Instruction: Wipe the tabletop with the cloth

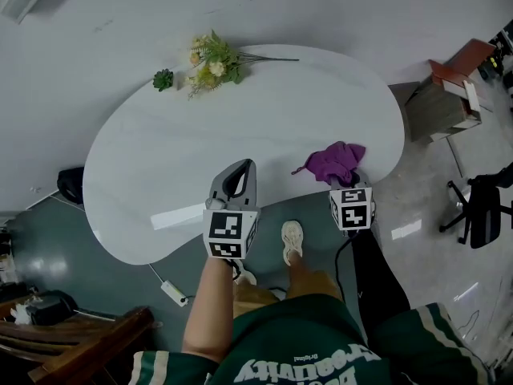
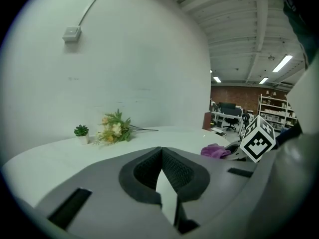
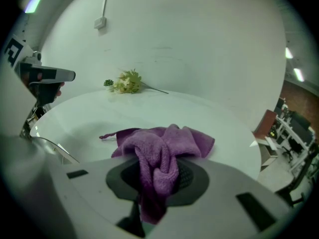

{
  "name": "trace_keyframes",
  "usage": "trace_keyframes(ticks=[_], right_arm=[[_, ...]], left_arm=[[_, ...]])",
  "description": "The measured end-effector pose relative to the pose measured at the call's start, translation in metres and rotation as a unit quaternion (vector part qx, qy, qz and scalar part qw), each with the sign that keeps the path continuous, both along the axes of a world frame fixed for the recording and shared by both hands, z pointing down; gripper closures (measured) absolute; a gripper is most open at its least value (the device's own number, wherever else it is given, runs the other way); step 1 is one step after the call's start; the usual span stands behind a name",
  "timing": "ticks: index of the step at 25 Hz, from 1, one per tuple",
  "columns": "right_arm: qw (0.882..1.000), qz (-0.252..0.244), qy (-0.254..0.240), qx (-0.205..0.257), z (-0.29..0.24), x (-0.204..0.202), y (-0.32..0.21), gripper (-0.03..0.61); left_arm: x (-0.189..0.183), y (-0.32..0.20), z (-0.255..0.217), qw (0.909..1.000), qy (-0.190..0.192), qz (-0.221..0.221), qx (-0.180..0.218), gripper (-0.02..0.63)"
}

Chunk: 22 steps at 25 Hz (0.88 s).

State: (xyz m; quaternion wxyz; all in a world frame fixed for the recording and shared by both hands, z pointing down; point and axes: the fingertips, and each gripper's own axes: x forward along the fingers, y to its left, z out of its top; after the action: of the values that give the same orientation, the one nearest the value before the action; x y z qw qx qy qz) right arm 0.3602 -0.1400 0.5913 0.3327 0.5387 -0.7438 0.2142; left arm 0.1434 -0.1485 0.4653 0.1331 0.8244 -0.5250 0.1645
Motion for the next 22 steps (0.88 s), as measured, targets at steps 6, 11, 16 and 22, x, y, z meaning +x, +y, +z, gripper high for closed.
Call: trace_keyframes(ticks=[6, 11, 16, 22], right_arm=[[0.999, -0.027, -0.018, -0.019, 0.001, -0.067, 0.01, 0.491], [0.998, -0.052, -0.033, -0.03, 0.003, -0.139, 0.029, 0.489], [0.996, -0.068, -0.046, -0.035, 0.003, -0.211, 0.049, 0.489], [0.993, -0.094, -0.053, -0.041, 0.005, -0.294, 0.076, 0.489]], left_arm=[[-0.067, 0.024, 0.0, 0.9995, 0.006, -0.031, -0.001, 0.614], [-0.123, 0.046, -0.004, 0.999, 0.007, -0.045, 0.006, 0.614], [-0.188, 0.072, -0.009, 0.9979, 0.006, -0.064, 0.008, 0.614], [-0.271, 0.113, -0.013, 0.9954, -0.003, -0.095, 0.013, 0.614]])
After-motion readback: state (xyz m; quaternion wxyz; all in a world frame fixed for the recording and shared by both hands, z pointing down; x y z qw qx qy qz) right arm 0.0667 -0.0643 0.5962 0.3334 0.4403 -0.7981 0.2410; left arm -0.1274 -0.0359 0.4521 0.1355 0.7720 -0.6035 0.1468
